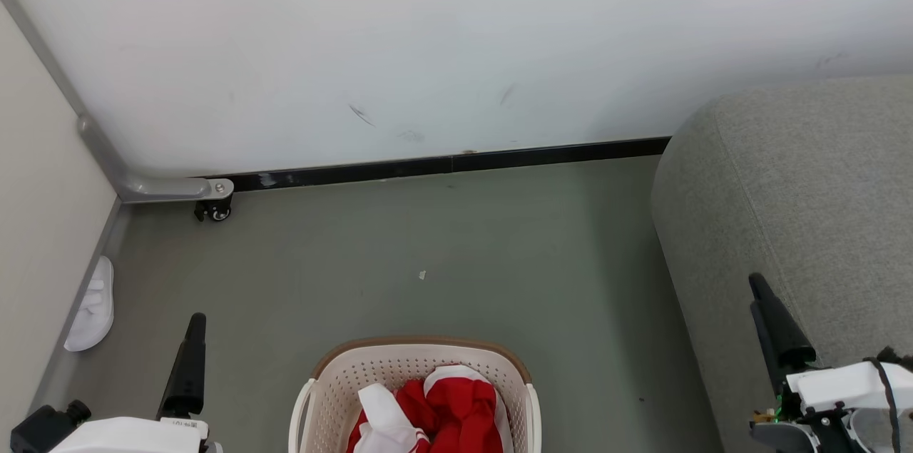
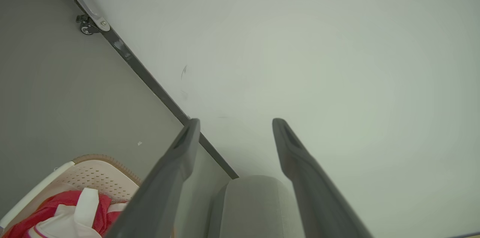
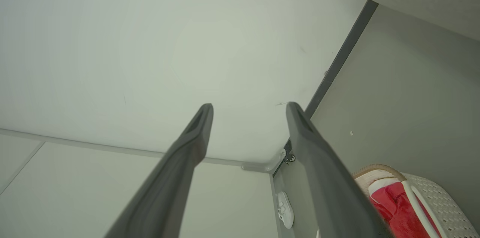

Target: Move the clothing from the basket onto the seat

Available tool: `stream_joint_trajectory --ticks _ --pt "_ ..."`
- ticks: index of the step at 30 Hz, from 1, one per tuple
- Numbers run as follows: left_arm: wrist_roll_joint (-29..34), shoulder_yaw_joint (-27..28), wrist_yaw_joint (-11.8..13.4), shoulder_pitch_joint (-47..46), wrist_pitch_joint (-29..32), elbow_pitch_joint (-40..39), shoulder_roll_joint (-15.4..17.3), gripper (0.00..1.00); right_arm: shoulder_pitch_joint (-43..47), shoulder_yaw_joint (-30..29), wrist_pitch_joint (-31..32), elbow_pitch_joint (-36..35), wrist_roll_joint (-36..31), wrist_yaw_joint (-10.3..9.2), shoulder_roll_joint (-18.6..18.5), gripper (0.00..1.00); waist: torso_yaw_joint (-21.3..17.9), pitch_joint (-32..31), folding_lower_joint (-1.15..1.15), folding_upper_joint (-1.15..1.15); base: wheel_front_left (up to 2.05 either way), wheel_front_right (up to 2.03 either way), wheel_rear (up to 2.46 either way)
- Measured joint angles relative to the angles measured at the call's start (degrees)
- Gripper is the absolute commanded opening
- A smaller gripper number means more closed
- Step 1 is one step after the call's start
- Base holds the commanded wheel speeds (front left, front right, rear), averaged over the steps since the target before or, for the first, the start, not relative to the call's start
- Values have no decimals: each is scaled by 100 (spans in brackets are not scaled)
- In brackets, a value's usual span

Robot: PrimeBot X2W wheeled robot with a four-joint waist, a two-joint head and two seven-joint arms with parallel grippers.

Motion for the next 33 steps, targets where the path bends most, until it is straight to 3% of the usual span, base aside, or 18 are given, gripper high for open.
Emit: stream_joint_trajectory --ticks 7,22,33 --pt "645 -113 -1 0 -159 -14 91 100 -127 203 -168 -97 -737 0 -196 100 -3 -15 -2 0 0 0 0" --pt "2203 -193 222 0 -460 -168 257 100 -215 356 -459 -232 -2407 0 -350 100 -26 24 -72 0 0 0 0" --pt "3484 -458 367 0 -681 -252 416 100 -219 516 -658 -310 -3767 0 -421 100 -42 50 -91 0 0 0 0"
